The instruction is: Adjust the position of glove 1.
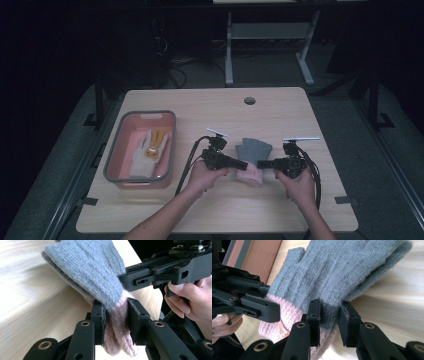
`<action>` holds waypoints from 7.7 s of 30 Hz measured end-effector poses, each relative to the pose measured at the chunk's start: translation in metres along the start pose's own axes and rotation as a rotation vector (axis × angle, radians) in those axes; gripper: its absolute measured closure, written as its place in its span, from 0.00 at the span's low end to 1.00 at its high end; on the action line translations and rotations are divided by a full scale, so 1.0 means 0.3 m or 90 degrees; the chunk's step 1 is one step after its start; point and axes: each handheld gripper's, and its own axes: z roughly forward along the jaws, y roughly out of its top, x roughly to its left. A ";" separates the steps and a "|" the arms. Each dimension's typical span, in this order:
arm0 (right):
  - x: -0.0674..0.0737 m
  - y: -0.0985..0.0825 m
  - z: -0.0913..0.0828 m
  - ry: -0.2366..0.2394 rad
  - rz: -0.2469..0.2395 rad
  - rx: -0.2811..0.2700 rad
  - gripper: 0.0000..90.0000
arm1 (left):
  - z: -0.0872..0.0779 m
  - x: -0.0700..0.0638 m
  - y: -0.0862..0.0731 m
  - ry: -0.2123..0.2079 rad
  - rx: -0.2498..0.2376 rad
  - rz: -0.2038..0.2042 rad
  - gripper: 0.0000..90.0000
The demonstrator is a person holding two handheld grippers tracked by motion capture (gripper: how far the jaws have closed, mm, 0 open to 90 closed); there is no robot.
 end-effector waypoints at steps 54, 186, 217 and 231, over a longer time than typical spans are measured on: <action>0.346 0.192 0.124 0.029 -0.107 0.018 0.80 | -0.393 0.048 -0.013 0.034 -0.092 0.008 0.77; 0.795 0.319 0.680 0.072 -0.209 0.147 0.77 | -0.876 0.390 -0.295 0.240 -0.104 -0.130 0.73; 0.729 0.339 0.548 0.083 -0.199 0.110 0.71 | -0.928 0.302 -0.209 0.315 -0.135 -0.072 0.49; 0.661 0.336 0.476 0.107 -0.180 0.095 0.63 | -0.893 0.248 -0.173 0.266 -0.164 -0.042 0.44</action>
